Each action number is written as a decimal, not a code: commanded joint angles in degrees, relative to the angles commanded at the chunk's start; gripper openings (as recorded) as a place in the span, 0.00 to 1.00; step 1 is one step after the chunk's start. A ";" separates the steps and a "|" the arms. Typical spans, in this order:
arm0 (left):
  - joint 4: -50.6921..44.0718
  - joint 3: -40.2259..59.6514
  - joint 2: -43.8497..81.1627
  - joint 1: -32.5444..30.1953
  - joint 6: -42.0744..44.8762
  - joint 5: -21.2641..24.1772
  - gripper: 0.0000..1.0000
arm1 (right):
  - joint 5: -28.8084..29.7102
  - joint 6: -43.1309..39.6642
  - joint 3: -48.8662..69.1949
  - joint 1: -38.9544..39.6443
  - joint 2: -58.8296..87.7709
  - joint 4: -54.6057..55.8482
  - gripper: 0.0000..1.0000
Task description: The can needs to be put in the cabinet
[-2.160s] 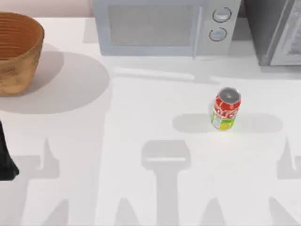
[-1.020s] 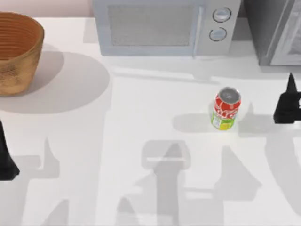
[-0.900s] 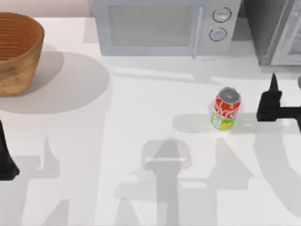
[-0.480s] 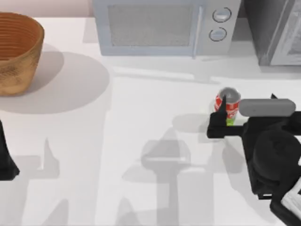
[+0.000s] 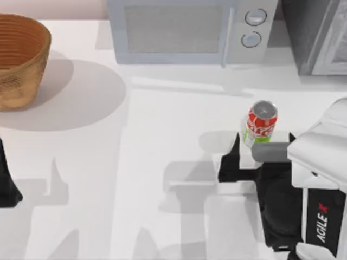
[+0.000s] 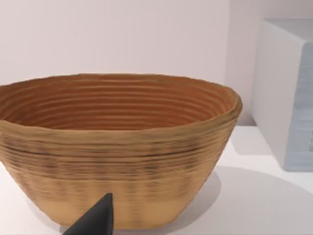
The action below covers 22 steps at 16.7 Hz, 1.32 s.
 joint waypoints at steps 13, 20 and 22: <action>0.00 0.00 0.00 0.00 0.00 0.00 1.00 | -7.49 -1.34 10.79 -7.59 2.50 -7.32 1.00; 0.00 0.00 0.00 0.00 0.00 0.00 1.00 | -7.67 -1.37 11.03 -7.77 2.56 -7.49 0.77; 0.00 0.00 0.00 0.00 0.00 0.00 1.00 | -7.67 -1.37 11.03 -7.77 2.56 -7.49 0.62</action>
